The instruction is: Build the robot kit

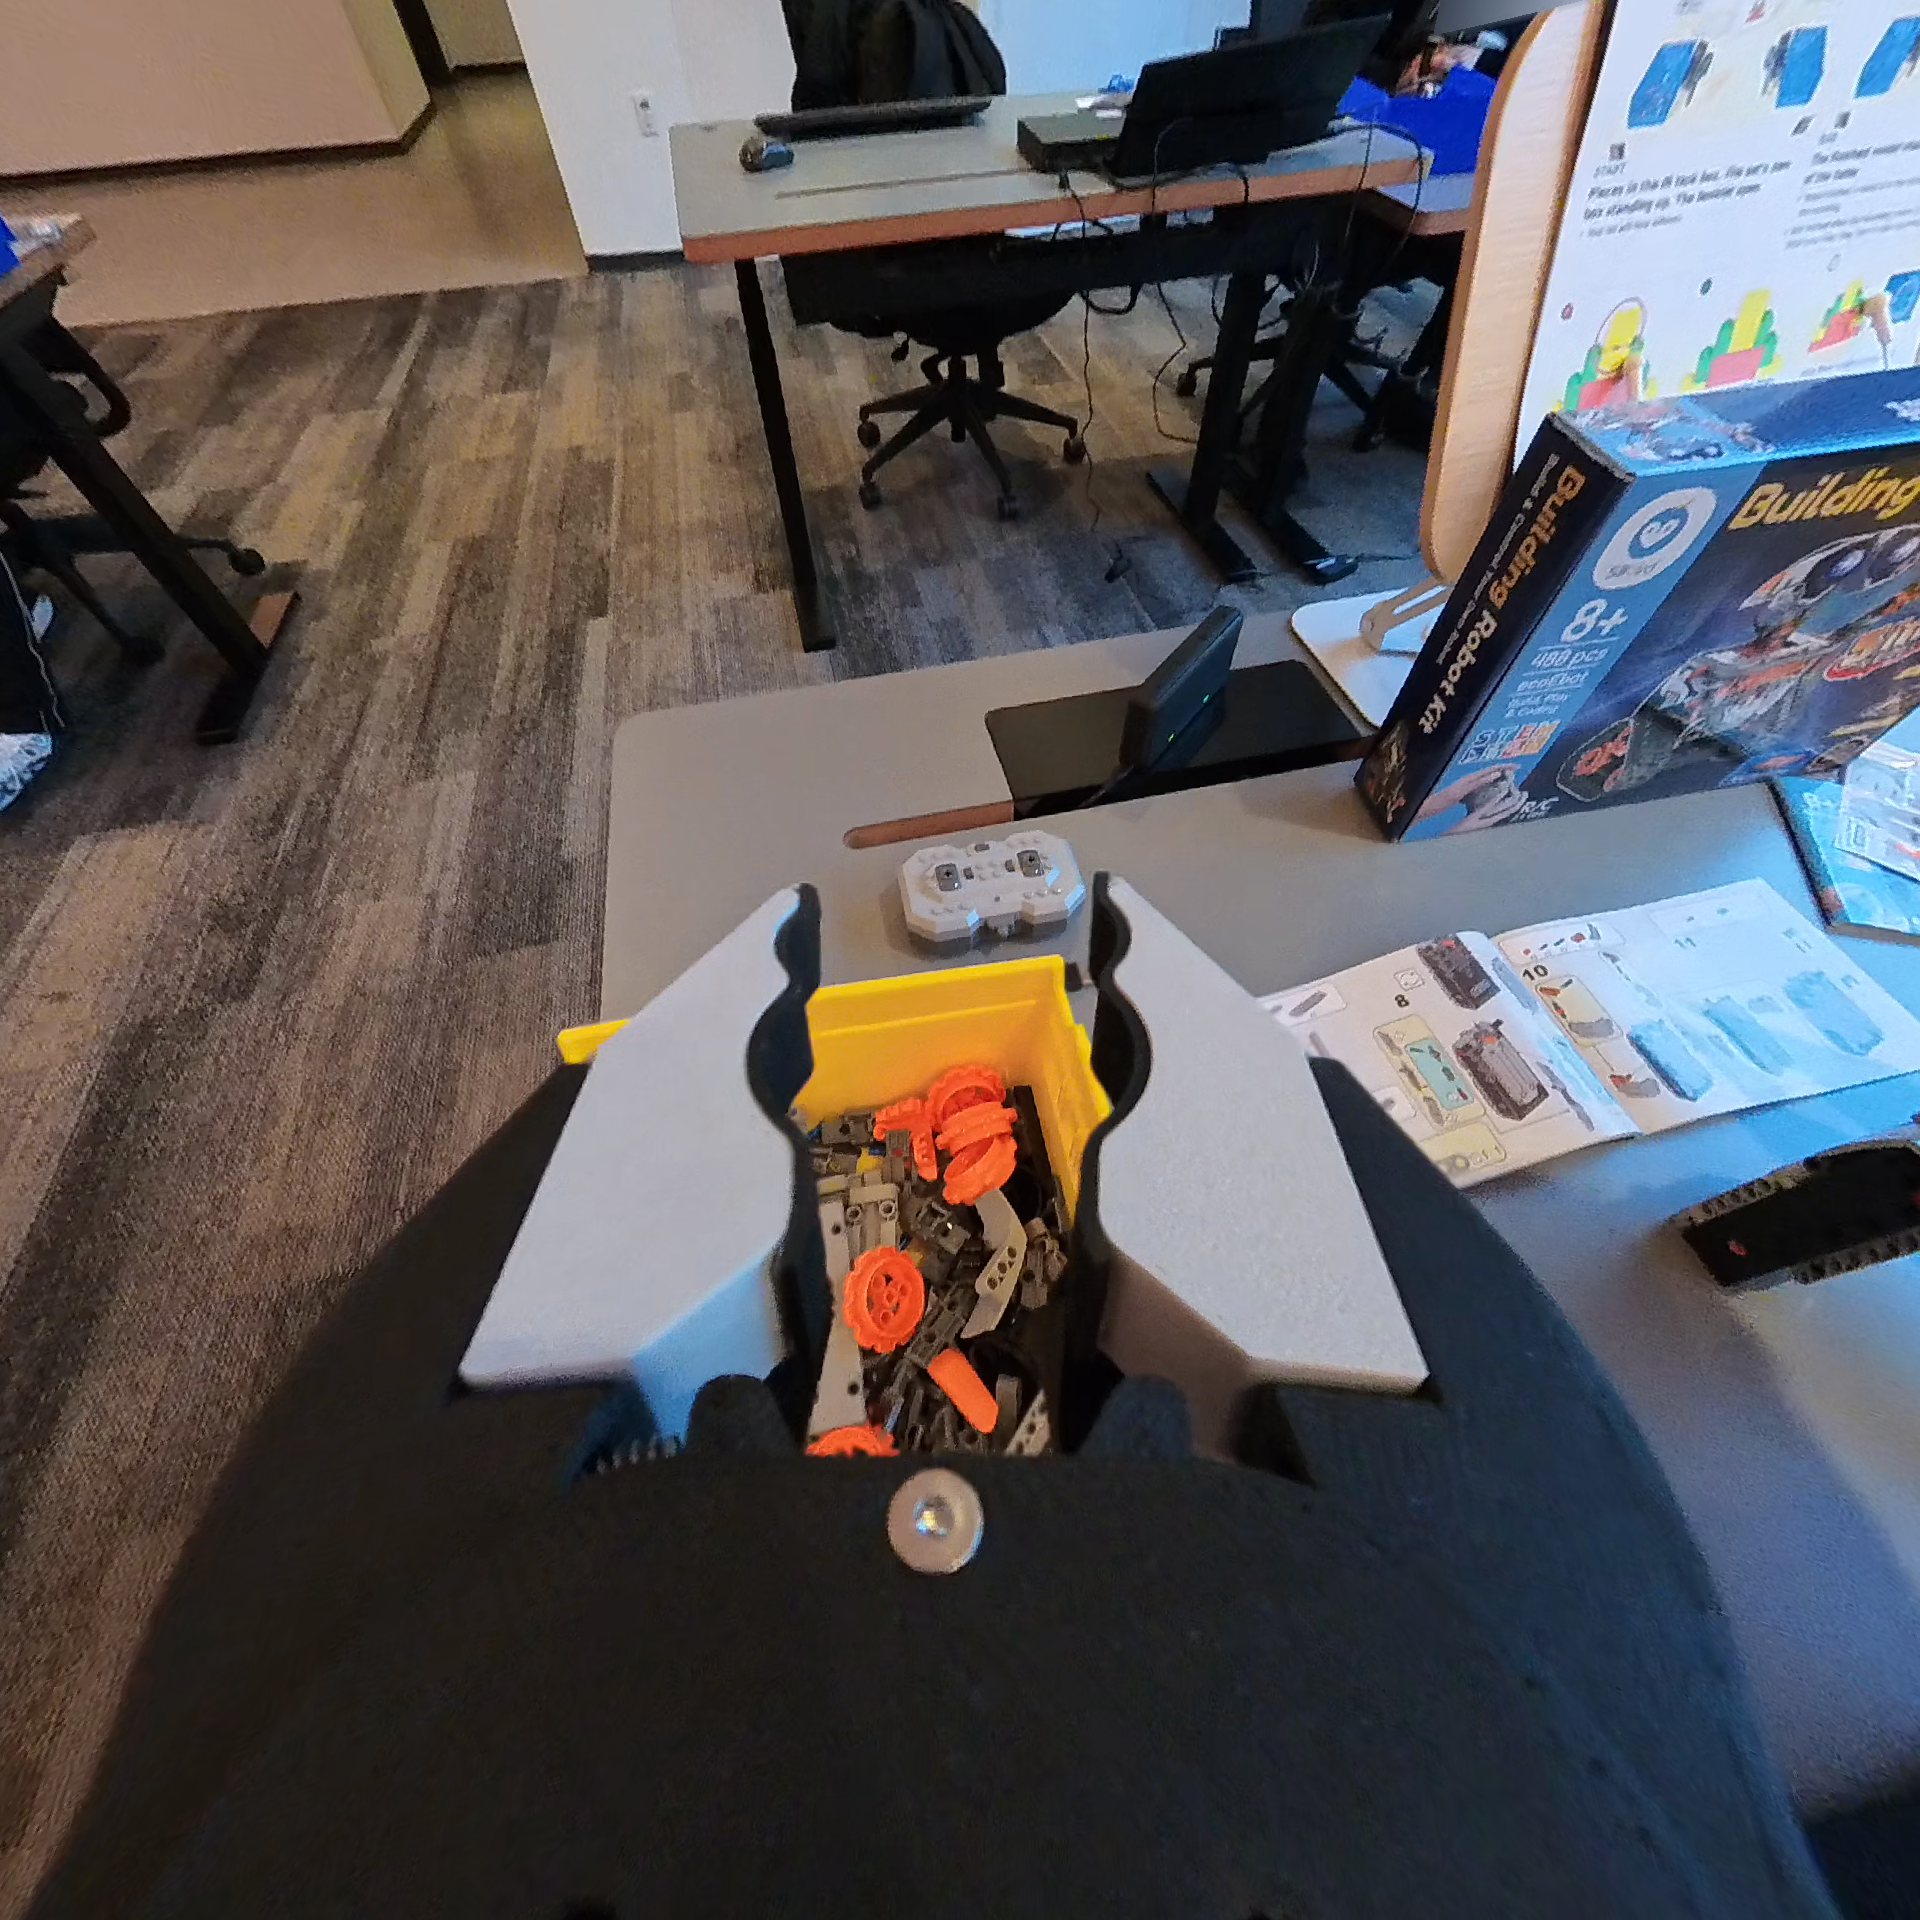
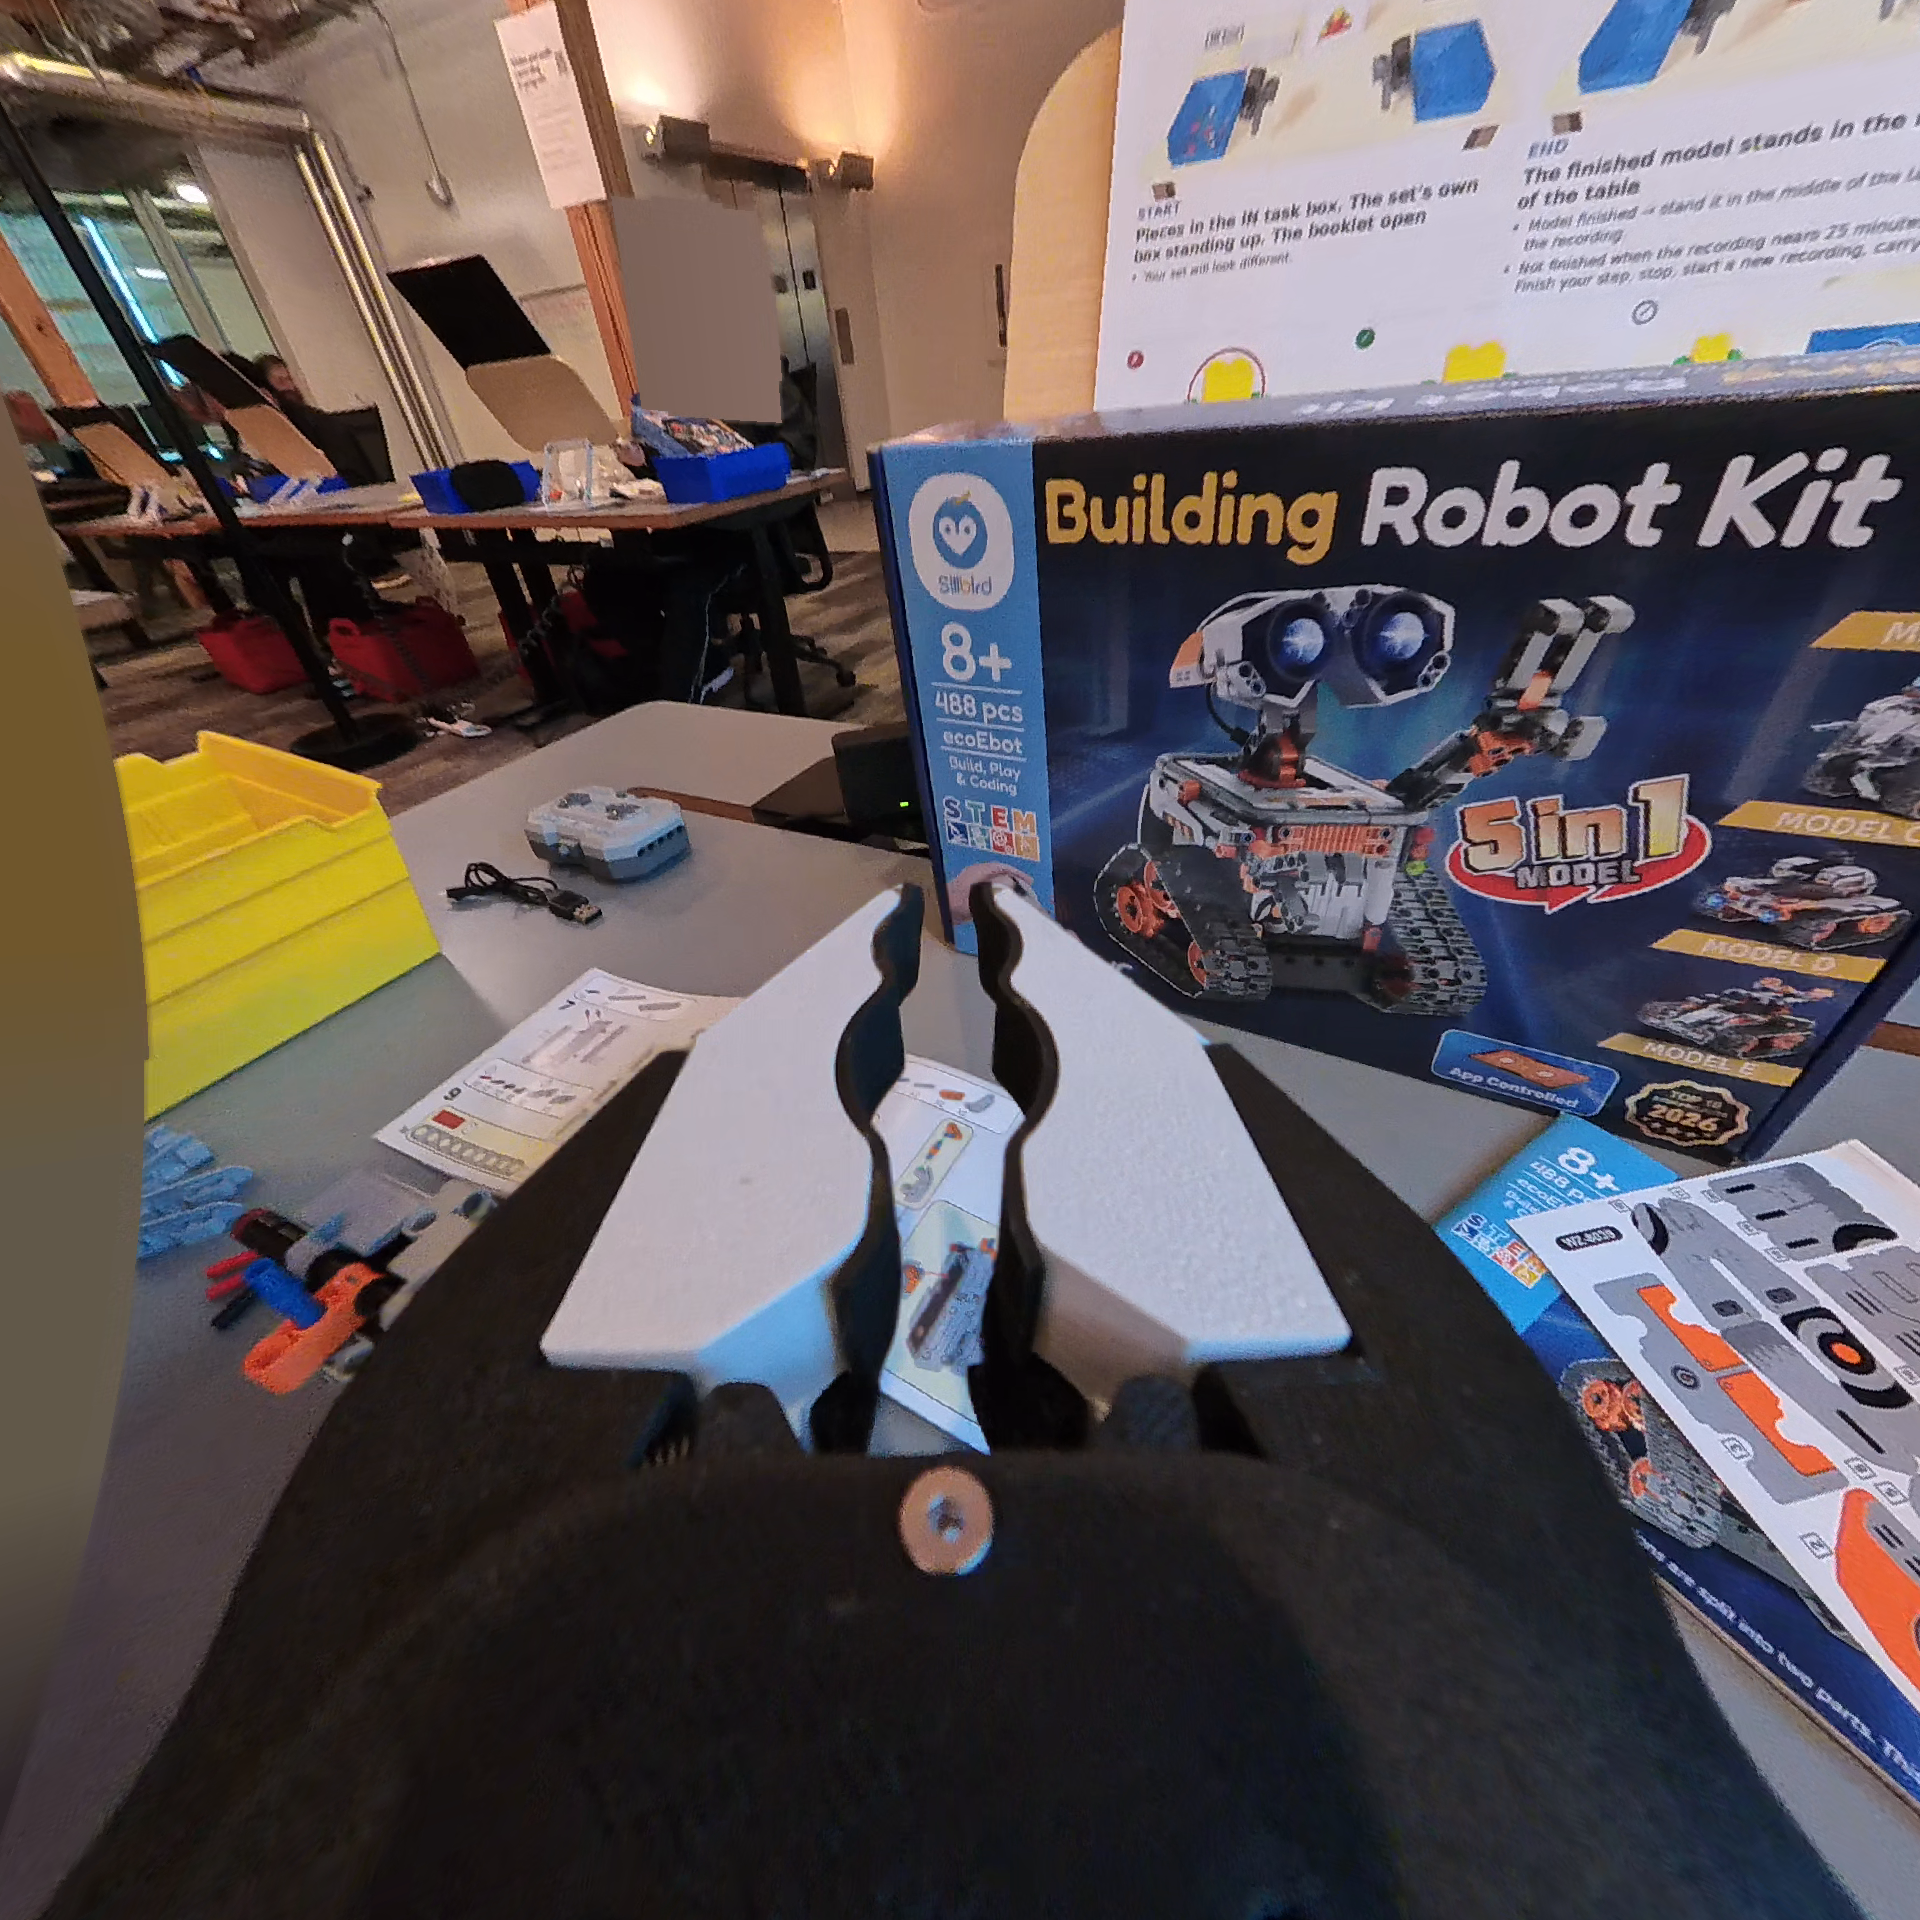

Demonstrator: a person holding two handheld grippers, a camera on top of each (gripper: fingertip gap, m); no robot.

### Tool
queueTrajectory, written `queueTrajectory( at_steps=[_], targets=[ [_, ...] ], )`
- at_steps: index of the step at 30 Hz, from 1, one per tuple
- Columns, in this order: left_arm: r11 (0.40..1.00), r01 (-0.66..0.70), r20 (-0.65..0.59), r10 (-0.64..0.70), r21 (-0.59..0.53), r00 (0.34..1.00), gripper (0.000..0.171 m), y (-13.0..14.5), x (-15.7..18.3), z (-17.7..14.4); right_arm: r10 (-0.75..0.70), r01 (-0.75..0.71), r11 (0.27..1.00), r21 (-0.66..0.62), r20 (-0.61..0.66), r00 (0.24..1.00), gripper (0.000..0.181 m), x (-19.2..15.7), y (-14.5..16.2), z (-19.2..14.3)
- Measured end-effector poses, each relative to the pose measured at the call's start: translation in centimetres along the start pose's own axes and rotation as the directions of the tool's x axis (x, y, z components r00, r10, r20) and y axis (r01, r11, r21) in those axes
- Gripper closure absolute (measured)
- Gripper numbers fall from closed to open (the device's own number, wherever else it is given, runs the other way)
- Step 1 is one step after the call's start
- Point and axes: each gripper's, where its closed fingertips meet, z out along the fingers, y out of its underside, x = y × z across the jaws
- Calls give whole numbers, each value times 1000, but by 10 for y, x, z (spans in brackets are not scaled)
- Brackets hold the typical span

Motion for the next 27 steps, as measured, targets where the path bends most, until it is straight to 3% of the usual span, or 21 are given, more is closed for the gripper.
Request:
queueTrajectory(
  at_steps=[13, 27],
  targets=[
    [998, 18, -3, -18, 62, 1000, 122, -9, -4, -12, 20, -20, 1000, -16, 14, 1000, 172, -1, 7, 4],
    [999, 20, -14, -19, 47, 1000, 122, -7, -5, -14, -30, 31, 999, -39, 29, 999, 172, -9, 11, 7]
  ],
)
